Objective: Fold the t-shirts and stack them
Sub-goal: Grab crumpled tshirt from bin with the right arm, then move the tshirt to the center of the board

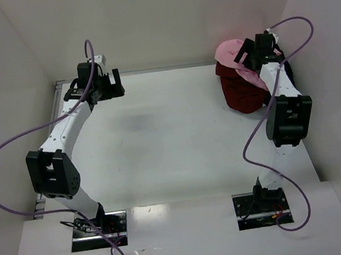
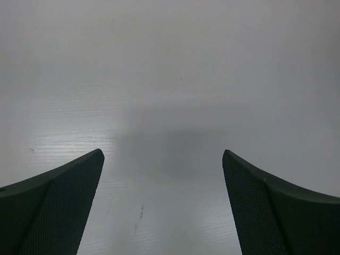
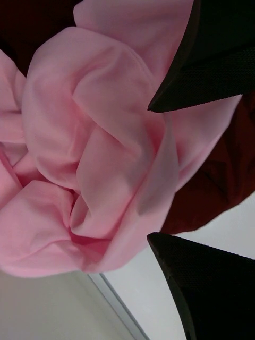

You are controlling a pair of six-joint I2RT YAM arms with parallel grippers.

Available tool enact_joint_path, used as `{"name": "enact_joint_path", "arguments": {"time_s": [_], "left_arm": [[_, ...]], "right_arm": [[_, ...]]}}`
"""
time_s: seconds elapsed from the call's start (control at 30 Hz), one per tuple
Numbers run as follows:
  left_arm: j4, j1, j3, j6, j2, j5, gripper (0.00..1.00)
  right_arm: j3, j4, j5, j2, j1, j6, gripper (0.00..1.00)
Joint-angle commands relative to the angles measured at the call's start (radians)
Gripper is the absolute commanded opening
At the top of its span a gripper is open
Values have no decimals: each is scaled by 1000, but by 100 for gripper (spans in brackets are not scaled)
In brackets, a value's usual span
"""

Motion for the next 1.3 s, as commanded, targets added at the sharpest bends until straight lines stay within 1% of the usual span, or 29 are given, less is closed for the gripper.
{"name": "enact_joint_path", "arguments": {"time_s": [0.0,0.07,0.1,0.13,0.23,0.27,0.33,0.37,0.47,0.5,0.6,0.63,0.67,0.73,0.77,0.83,0.87,0.97,1.0,1.03,1.1,1.13,1.2,1.23,1.27], "left_arm": [[16,11,47,-6,17,55,100],[16,11,56,5,47,55,100],[16,11,56,5,57,55,100],[16,11,56,5,57,55,100],[16,11,65,5,68,55,100],[16,11,65,5,68,55,100],[27,11,65,5,77,55,100],[27,11,74,5,77,55,100],[27,11,75,-4,77,82,100],[27,11,75,-4,77,82,100],[27,11,75,29,65,146,100],[27,11,75,58,55,207,100],[27,11,75,72,43,240,100],[27,11,75,97,28,304,100],[27,11,75,107,9,367,100],[55,11,75,108,-11,424,100],[70,11,64,108,-38,502,100],[169,11,33,97,-92,660,100],[199,11,12,88,-104,749,100],[234,-5,12,88,-115,763,100],[254,-47,1,88,-155,751,100],[285,-47,-22,88,-172,751,100],[335,-56,-65,72,-233,762,100],[375,-56,-88,51,-256,762,100],[398,-56,-112,40,-308,762,100]], "right_arm": [[90,-18,30,52,-4,-22,97],[91,-18,40,52,-4,-34,96],[60,-3,57,52,-4,-34,94],[48,26,66,52,-4,-34,88],[48,37,67,63,-4,-43,72],[38,57,54,63,-4,-43,61],[49,66,44,63,-4,-52,45],[72,66,44,75,-4,-52,31],[133,37,10,99,-4,-52,10],[153,22,10,109,-4,-52,0],[222,-18,-30,93,-4,-43,0],[222,-18,-48,78,-4,-34,0],[233,-18,-58,58,-4,-34,0],[233,15,-93,-20,8,-34,0],[224,32,-123,-48,20,-43,0],[224,43,-188,-116,40,-43,0],[259,43,-209,-134,54,-57,0],[294,29,-349,-195,127,-66,0],[307,29,-378,-210,181,-51,0],[307,29,-421,-226,210,-51,0],[318,20,-432,-276,281,-30,0],[318,20,-450,-296,349,-29,0],[318,60,-470,-356,422,13,0],[318,71,-470,-376,498,23,0],[318,71,-470,-394,537,23,0]]}}
